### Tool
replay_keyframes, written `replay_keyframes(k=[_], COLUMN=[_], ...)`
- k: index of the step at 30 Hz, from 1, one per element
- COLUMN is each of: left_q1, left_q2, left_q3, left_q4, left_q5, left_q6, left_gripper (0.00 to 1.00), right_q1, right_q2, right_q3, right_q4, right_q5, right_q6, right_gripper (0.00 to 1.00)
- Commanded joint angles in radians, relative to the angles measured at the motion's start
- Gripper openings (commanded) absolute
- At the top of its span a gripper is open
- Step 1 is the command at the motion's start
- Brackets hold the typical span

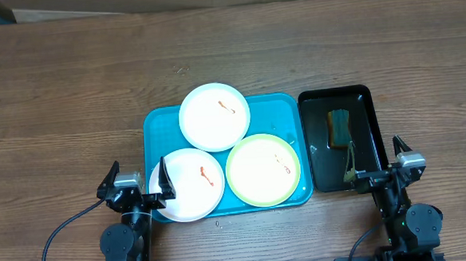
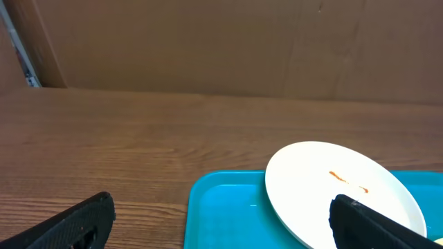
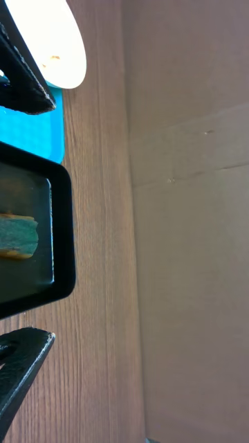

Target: Clean dirty plates on tray and stack at the side

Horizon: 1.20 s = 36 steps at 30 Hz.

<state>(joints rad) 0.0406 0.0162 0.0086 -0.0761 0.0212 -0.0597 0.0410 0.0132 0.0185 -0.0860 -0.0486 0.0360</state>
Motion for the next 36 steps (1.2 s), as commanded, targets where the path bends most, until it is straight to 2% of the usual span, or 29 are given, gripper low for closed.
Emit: replay_keyframes(k=[1,11,18,24,30,33,36], left_q1=[-0.002,-0.002,-0.002,-0.002,-0.002,-0.002,-0.002], left_q2=[0.003,0.003,0.003,0.031,0.223,0.401,0.628], left_q3=[-0.004,-0.004,0.010,0.176,0.426,0.586,0.768], left_q4=[-0.002,0.005,0.054,-0.100,-0.197,-0.271,-0.411], left_q5=[-0.006,-0.005,0.191,0.209,0.240,0.323,0.440], left_q6=[0.000,0.000,-0.001,-0.026,-0.025,-0.010,0.029], left_gripper=[1.00,1.00,1.00,1.00,1.00,1.00,1.00], right_q1=[0.005,0.005,0.005,0.005,0.005,0.005,0.005], right_q2=[-0.003,-0.003,-0.003,-0.003,-0.003,-0.003,-0.003], right_q3=[-0.011,-0.011,-0.011,-0.011,-0.011,-0.011,-0.011], right_q4=[0.005,0.005,0.005,0.005,0.005,0.005,0.005], right_q5=[-0.005,-0.005,-0.005,-0.005,-0.005,-0.005,-0.005], right_q6=[-0.003,-0.003,-0.003,-0.003,-0.003,-0.003,-0.003], right_gripper=[1.00,1.00,1.00,1.00,1.00,1.00,1.00])
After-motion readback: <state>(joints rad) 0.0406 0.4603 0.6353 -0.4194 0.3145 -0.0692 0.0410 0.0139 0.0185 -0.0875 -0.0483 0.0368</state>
